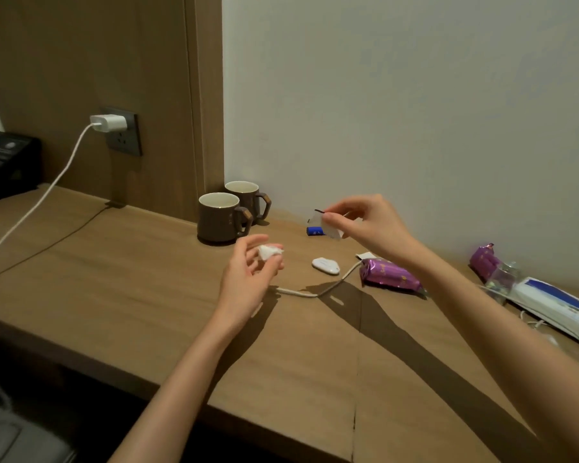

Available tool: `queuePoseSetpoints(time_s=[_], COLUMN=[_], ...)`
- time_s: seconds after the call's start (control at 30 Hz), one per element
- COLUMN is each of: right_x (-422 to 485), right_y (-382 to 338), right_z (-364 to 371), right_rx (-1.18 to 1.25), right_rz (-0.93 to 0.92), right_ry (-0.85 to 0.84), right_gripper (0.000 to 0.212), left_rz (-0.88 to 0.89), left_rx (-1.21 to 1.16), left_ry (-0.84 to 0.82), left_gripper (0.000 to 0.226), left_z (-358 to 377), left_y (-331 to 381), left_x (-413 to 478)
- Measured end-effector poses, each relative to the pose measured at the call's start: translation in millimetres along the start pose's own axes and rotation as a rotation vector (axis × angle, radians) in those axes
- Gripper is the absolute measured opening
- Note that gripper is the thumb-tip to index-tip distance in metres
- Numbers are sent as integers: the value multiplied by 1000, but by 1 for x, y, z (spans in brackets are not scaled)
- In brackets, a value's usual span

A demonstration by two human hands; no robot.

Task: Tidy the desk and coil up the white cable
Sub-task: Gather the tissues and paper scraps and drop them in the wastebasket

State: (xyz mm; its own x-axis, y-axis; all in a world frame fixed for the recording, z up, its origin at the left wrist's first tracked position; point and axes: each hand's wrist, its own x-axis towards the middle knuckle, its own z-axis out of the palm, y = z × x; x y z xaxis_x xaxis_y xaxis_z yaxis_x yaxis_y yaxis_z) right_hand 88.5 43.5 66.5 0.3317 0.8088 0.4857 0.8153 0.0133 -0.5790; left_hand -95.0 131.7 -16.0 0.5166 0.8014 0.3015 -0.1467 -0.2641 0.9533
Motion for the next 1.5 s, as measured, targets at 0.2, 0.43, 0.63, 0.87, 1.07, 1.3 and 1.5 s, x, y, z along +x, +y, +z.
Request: queuePoseSetpoints(time_s=[0.2,0.43,0.63,0.87,1.07,1.3,1.5], right_x=[-72,-154,-219,-261,-284,-308,-301], right_y=[-66,-105,-107,-63,-3,40,39], right_z=[9,48,106,200,288,349,343], right_rx=[263,327,324,171,273,293,300], right_rz=[0,8,-10,117,568,890,768], right_ry=[-138,-306,-452,-670,-701,-733,-850], right_gripper=[5,11,8,11,6,19,43], left_rz=[82,115,35,-266,-507,-801,-831], left_rx=[80,246,318,511,650,713,760], left_ry=[19,18,-40,-283,-445,-450,-511], left_gripper=[40,20,14,20,8,58,67], left_z=[-45,-99,-145,-179,-183,-166,-160], left_y=[37,39,-4,-120,-226,-285,-280], left_x=[-71,-157,-213,-249,-249,-247,-245])
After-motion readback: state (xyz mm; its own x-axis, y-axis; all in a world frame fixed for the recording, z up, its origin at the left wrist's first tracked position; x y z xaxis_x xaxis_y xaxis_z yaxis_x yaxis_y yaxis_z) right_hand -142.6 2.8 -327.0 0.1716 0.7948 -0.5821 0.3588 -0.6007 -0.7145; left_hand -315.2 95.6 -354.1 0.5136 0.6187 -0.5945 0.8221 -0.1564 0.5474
